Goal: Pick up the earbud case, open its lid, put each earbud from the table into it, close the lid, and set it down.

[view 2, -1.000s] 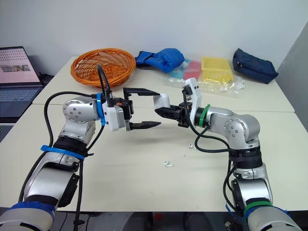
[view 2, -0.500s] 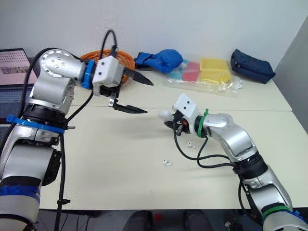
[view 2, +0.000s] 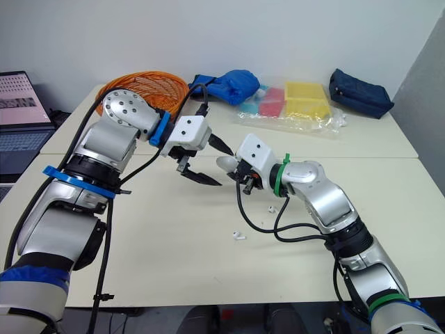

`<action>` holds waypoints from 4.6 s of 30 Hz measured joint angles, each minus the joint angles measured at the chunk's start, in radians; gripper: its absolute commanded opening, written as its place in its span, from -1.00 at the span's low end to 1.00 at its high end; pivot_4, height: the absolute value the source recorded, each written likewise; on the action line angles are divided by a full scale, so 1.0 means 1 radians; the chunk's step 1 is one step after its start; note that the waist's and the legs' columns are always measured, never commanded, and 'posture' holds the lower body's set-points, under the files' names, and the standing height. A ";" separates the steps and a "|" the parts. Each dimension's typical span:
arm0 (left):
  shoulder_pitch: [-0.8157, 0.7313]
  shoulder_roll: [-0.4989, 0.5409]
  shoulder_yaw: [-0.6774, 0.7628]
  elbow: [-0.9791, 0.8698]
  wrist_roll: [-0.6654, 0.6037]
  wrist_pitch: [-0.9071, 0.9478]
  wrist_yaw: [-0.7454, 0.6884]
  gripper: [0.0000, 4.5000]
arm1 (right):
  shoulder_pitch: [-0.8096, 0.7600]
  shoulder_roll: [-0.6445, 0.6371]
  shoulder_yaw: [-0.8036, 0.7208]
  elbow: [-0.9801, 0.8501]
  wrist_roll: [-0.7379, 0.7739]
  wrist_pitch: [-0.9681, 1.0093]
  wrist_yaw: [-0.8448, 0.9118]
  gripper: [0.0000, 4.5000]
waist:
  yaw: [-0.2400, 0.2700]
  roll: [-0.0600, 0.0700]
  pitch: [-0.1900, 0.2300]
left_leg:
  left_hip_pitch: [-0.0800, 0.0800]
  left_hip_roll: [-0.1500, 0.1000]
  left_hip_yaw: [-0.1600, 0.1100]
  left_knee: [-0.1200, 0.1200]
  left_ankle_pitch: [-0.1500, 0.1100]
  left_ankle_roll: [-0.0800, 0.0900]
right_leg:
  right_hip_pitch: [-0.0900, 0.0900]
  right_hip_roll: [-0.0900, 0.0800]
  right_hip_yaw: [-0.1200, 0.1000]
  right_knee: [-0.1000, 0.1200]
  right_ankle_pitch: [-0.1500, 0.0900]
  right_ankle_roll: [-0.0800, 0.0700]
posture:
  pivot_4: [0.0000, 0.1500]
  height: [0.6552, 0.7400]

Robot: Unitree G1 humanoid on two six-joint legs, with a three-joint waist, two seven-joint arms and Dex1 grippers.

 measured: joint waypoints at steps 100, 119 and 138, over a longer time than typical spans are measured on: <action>0.012 -0.036 0.012 -0.067 0.127 0.081 0.020 0.02 | -0.013 0.007 0.008 -0.023 -0.095 0.099 0.031 -0.63 | 0.000 0.000 0.000 | 0.000 0.000 0.000 0.000 0.000 0.000 | 0.000 0.000 0.000 0.001 0.000 0.000 | 1.00 1.00; 0.012 -0.032 0.013 -0.069 0.127 0.091 0.020 -0.66 | -0.013 0.010 0.010 -0.025 -0.093 0.102 0.042 -0.63 | 0.000 0.000 0.000 | 0.000 0.000 0.000 0.001 0.000 0.000 | 0.000 0.000 0.000 0.001 0.000 0.000 | 1.00 1.00; 0.285 -0.027 0.201 -0.120 -0.131 0.487 0.005 -0.66 | 0.111 -0.215 -0.316 -0.250 0.217 0.258 0.191 0.99 | -0.004 0.000 0.000 | 0.000 0.000 -0.001 0.001 0.000 0.000 | 0.000 0.000 0.000 0.002 0.000 0.000 | 1.00 1.00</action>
